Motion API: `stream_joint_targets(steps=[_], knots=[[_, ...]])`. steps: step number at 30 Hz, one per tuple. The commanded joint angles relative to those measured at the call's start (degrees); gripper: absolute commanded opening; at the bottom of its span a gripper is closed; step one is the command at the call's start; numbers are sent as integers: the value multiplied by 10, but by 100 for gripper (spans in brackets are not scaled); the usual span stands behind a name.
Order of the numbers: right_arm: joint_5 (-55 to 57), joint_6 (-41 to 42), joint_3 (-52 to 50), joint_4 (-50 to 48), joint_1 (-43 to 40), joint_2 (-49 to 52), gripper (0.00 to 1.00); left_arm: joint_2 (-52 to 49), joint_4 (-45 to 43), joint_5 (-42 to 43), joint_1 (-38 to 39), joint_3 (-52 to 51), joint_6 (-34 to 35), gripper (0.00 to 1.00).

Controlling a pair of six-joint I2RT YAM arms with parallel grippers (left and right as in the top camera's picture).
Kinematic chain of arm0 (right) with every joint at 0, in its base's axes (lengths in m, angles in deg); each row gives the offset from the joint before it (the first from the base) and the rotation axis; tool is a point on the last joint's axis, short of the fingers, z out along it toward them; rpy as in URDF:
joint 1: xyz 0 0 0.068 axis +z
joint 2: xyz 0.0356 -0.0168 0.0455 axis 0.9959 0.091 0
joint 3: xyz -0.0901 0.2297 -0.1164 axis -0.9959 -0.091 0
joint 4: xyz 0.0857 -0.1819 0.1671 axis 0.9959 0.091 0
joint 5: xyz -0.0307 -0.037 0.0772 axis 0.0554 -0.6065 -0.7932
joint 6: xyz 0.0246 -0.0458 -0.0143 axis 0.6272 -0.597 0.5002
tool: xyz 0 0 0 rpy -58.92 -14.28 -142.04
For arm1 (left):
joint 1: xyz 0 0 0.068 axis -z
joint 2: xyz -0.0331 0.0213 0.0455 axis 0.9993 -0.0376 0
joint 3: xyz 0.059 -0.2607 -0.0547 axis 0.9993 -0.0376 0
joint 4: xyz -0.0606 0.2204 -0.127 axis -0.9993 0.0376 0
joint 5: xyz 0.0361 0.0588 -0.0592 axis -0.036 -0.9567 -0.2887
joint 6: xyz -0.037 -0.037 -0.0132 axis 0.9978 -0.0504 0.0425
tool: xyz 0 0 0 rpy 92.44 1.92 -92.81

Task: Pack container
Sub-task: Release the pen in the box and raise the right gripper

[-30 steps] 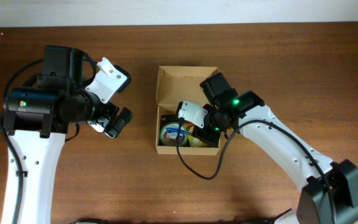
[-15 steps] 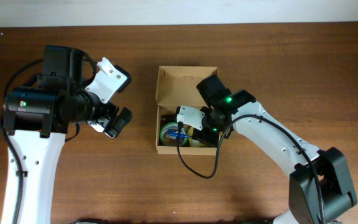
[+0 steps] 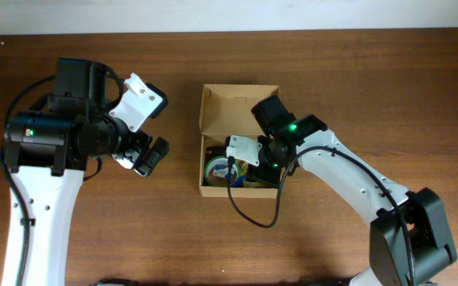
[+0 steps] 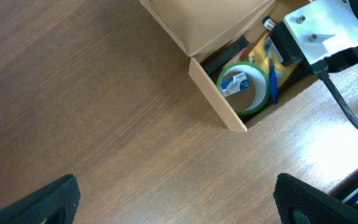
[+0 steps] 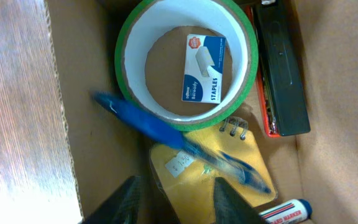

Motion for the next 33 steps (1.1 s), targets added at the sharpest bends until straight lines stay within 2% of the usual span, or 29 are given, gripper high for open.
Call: stream_joint_targets(steps=[1, 4, 6, 8, 16, 21, 24, 33], knots=[[1, 12, 0, 0, 3, -5, 34, 3, 0, 2, -1, 8, -7, 100], [1, 32, 17, 1, 3, -17, 29, 3, 0, 2, -1, 8, -7, 100], [1, 50, 34, 1, 3, -26, 19, 3, 0, 2, -1, 8, -7, 99], [1, 70, 56, 3, 3, -35, 4, 3, 0, 2, -1, 8, -7, 99], [2, 221, 139, 8, 2, -59, 4, 3, 0, 2, -1, 8, -7, 100], [32, 243, 186, 52, -12, -67, 4, 3, -1, 2, -1, 8, -7, 100], [35, 245, 201, 74, -42, -67, 4, 3, -6, 2, -1, 8, -7, 100], [33, 331, 199, 65, -194, -65, 4, 3, -7, 3, -1, 8, -7, 100]])
